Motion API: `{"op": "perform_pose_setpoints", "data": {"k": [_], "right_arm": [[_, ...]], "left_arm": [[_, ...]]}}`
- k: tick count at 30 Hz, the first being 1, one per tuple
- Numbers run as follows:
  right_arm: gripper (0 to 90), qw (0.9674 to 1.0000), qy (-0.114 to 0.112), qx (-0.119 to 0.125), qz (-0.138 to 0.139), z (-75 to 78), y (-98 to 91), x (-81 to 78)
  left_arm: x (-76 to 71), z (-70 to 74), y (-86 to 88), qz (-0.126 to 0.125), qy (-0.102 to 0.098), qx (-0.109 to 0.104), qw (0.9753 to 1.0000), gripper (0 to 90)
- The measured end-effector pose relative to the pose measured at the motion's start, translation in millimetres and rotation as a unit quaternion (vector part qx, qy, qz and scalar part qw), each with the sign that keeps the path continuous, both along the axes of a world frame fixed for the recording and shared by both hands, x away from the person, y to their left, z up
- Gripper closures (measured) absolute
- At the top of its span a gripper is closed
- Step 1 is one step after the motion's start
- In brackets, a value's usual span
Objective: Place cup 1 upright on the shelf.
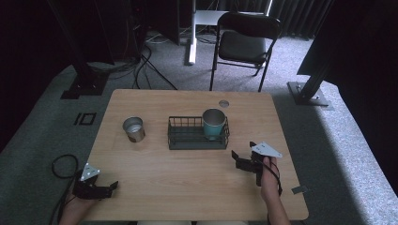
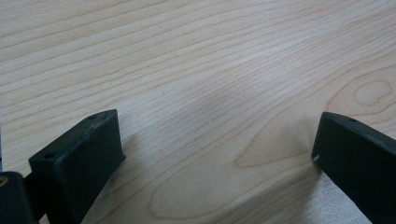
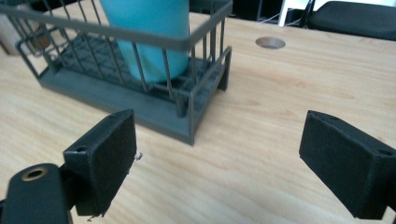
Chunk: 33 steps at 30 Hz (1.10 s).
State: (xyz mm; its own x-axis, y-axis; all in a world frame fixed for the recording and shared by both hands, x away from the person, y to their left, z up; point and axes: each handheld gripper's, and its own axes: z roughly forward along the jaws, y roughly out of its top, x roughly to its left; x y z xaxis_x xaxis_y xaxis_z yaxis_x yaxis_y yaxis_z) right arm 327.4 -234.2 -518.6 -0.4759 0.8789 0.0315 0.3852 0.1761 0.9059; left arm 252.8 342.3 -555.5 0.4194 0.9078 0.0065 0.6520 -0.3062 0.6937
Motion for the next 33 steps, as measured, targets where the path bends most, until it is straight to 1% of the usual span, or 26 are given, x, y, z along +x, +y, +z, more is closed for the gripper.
{"op": "perform_pose_setpoints", "data": {"k": [3, 6, 7, 10, 14, 17, 21, 28, 33], "right_arm": [[10.9, 1.0, 0.003, -0.001, 0.009, -3.2, -6.4, -2.4], [10.9, 0.9998, 0.011, 0.003, 0.015, -7.3, -13.6, -5.2], [10.9, 0.9996, 0.016, 0.006, 0.024, -8.9, -16.6, -6.4], [10.9, 0.9989, 0.023, -0.002, 0.04, -11.7, -22.5, -9.7], [10.9, 0.9981, 0.033, -0.009, 0.051, -14.5, -29.7, -12.9], [10.9, 0.9964, 0.045, -0.01, 0.07, -17.1, -35.1, -15.4], [11.0, 0.994, 0.055, -0.02, 0.092, -21.0, -40.0, -19.3], [11.0, 0.9911, 0.077, -0.024, 0.106, -27.5, -51.0, -27.1], [11.0, 0.9897, 0.095, -0.032, 0.102, -32.7, -60.8, -31.9]], "left_arm": [[0.0, 0.0, 0.0, 0.0, 0.0, 0.0, 1.0, 2.3], [0.0, 0.0, 0.0, 0.0, 0.0, 0.0, 1.0, 2.3], [0.0, 0.0, 0.0, 0.0, 0.0, 0.0, 1.0, 2.3], [0.0, 0.0, 0.0, 0.0, 0.0, 0.0, 1.0, 2.3], [0.0, 0.0, 0.0, 0.0, 0.0, 0.0, 1.0, 2.3], [0.0, 0.0, 0.0, 0.0, 0.0, 0.0, 1.0, 2.3], [0.0, 0.0, 0.0, 0.0, 0.0, 0.0, 1.0, 2.3], [0.0, 0.1, 0.1, -0.001, 0.0, 0.001, 1.0, 2.3], [0.0, 0.1, 0.1, 0.0, 0.0, 0.001, 1.0, 2.3]]}}
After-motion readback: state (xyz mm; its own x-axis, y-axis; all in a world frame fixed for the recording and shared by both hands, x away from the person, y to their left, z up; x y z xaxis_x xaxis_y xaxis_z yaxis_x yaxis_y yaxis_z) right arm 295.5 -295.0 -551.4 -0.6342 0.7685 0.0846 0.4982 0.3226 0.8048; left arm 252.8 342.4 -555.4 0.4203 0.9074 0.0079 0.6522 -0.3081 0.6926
